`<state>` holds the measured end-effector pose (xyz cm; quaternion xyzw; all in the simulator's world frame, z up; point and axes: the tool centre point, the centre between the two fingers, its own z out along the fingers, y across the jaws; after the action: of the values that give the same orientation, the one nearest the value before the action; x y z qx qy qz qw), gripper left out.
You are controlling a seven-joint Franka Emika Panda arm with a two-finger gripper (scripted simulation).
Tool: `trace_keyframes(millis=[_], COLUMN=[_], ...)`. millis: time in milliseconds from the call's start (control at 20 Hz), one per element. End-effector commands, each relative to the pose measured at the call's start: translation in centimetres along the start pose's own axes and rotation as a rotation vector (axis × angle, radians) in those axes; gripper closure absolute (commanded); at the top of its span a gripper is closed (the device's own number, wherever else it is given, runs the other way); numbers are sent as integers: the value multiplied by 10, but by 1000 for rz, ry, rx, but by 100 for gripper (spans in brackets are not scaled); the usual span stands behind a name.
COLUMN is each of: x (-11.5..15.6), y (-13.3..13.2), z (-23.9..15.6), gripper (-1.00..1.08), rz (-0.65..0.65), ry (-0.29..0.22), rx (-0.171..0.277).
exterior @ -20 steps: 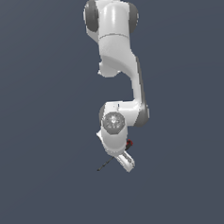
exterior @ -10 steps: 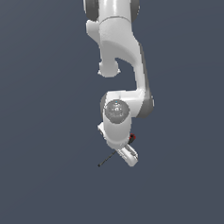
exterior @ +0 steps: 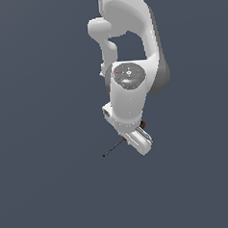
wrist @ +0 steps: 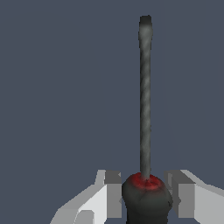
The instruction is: Pick up the object and move it to a goal position.
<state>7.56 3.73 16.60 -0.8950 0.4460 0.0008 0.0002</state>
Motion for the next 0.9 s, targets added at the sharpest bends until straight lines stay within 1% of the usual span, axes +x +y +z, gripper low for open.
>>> trace_keyframes(millis=[0, 500, 650, 850], x=[-8, -36, -42, -47], y=[0, -3, -5, -6], z=[-30, -136, -160, -181], gripper=[108, 108, 108, 108], rz=[1, 1, 1, 0], ry=[1, 2, 2, 2], rx=[1, 0, 0, 0])
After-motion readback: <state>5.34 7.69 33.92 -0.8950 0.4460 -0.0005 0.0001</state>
